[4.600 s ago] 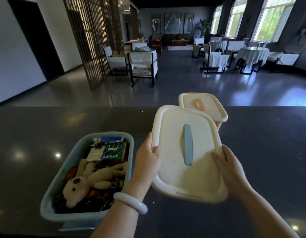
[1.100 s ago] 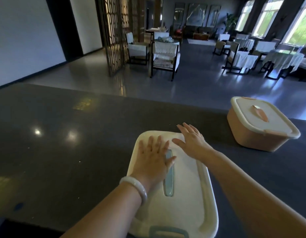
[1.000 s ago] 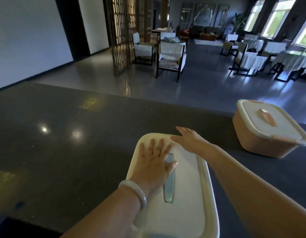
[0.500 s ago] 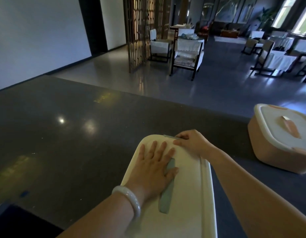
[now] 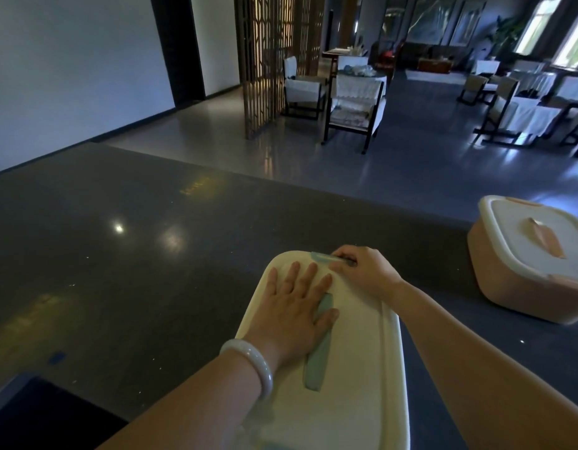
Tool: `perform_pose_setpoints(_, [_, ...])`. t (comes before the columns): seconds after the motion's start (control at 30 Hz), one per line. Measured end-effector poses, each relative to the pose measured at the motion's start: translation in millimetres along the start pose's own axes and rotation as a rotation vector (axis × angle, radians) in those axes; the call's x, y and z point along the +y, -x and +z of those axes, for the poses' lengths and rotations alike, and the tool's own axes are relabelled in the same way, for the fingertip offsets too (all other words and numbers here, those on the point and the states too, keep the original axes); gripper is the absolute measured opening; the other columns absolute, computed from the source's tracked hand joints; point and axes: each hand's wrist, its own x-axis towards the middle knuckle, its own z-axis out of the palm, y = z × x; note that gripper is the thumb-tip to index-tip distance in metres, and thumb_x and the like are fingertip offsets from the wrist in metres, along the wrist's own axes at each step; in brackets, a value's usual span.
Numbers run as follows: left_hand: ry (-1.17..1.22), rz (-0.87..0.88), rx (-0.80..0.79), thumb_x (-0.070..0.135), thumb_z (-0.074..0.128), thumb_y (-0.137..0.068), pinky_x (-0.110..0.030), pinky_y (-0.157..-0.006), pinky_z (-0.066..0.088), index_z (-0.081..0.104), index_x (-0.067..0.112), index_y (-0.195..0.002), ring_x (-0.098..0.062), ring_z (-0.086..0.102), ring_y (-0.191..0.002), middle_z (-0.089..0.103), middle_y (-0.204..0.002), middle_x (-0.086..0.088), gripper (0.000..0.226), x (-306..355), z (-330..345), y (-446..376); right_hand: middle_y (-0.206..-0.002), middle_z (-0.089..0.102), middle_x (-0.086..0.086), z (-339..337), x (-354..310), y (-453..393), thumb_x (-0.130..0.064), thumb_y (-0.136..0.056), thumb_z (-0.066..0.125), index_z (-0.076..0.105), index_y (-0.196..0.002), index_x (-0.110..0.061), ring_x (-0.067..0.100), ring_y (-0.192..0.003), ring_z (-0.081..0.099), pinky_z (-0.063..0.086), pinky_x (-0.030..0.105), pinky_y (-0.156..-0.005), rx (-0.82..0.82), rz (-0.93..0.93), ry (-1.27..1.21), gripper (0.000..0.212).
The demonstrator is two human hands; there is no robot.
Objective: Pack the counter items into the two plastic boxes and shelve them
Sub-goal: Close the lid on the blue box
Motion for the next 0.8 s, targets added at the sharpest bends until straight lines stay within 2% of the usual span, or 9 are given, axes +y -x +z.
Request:
perform_pose_setpoints(0.1, [0.035, 0.021, -0.037, 0.066, 0.004, -0.092, -0.051, -0.116, -0.013, -0.006, 0.039, -0.152, -0.02, -0.021, -0.146, -0.015, -0.161, 0.006, 0.067, -1.6, -3.8, -0.8, -0.092, 0.06, -0.021, -1.7, -2.6, 7.5, -0.059, -0.089, 0.045, 0.055, -0.093, -0.056, 0.003, -0.085, 0.058, 0.048, 0.028, -0.071, -0.041, 0.039, 0.03, 0.011])
perform_pose_setpoints(0.2, [0.079, 0.029, -0.084, 0.067, 0.01, -0.093, -0.051, -0.116, -0.015, -0.003, 0.039, -0.152, -0.02, -0.02, -0.146, -0.014, -0.161, 0.006, 0.067, -1.9, -9.5, -0.2, -0.094, 0.062, -0.017, -4.5, -4.2, 17.7, -0.061, -0.09, 0.043, 0.058, -0.091, -0.054, 0.007, -0.085, 0.06, 0.051, 0.031, -0.073, -0.042, 0.1, -0.001, 0.017])
perform_pose_setpoints(0.3, [0.077, -0.037, -0.047, 0.068, 0.011, -0.093, -0.057, -0.114, -0.014, 0.006, 0.034, -0.154, -0.024, -0.013, -0.148, -0.009, -0.162, 0.001, 0.07, -1.2, -10.4, 8.9, -0.099, 0.063, -0.01, -7.1, 2.9, 35.6, -0.062, -0.089, 0.043, 0.061, -0.105, -0.047, 0.016, -0.088, 0.061, 0.053, 0.04, -0.08, 0.07, 0.218, 0.024, 0.028])
perform_pose_setpoints(0.5, [0.036, -0.116, 0.031, 0.066, 0.014, -0.093, -0.056, -0.115, -0.009, 0.019, 0.031, -0.152, -0.026, -0.006, -0.148, -0.002, -0.163, 0.0, 0.069, -18.8, -13.0, 43.3, -0.109, 0.061, 0.003, -12.8, 16.6, 93.1, -0.05, -0.096, 0.038, 0.06, -0.115, -0.034, 0.03, -0.094, 0.056, 0.044, 0.038, -0.078, 0.355, 0.533, 0.001, 0.034])
perform_pose_setpoints(0.6, [0.055, -0.17, 0.048, 0.064, 0.019, -0.094, -0.056, -0.116, -0.003, 0.015, 0.028, -0.153, -0.029, -0.005, -0.148, -0.005, -0.162, -0.002, 0.069, -24.9, -18.1, 61.1, -0.112, 0.061, 0.008, -10.4, 16.3, 124.7, -0.038, -0.099, 0.031, 0.057, -0.118, -0.024, 0.032, -0.101, 0.054, 0.04, 0.039, -0.082, 0.399, 0.652, 0.047, 0.035])
perform_pose_setpoints(0.7, [0.215, -0.263, 0.031, 0.062, 0.021, -0.095, -0.049, -0.119, 0.006, 0.003, 0.028, -0.154, -0.027, -0.005, -0.148, -0.012, -0.161, -0.002, 0.07, -26.5, -14.2, 88.0, -0.114, 0.06, 0.011, -5.1, 19.5, 159.0, -0.022, -0.097, 0.032, 0.056, -0.118, -0.019, 0.032, -0.102, 0.053, 0.04, 0.038, -0.081, 0.414, 0.705, 0.008, 0.031])
perform_pose_setpoints(0.8, [0.544, -0.302, 0.039, 0.058, 0.032, -0.095, -0.036, -0.118, 0.013, -0.004, 0.026, -0.154, -0.022, 0.0, -0.149, -0.018, -0.16, -0.002, 0.076, -15.5, -6.6, 113.2, -0.104, 0.063, 0.007, 7.3, 25.6, 200.5, -0.025, -0.098, 0.04, 0.06, -0.115, -0.022, 0.024, -0.086, 0.055, 0.04, 0.033, -0.068, 0.484, 0.672, -0.17, 0.027])
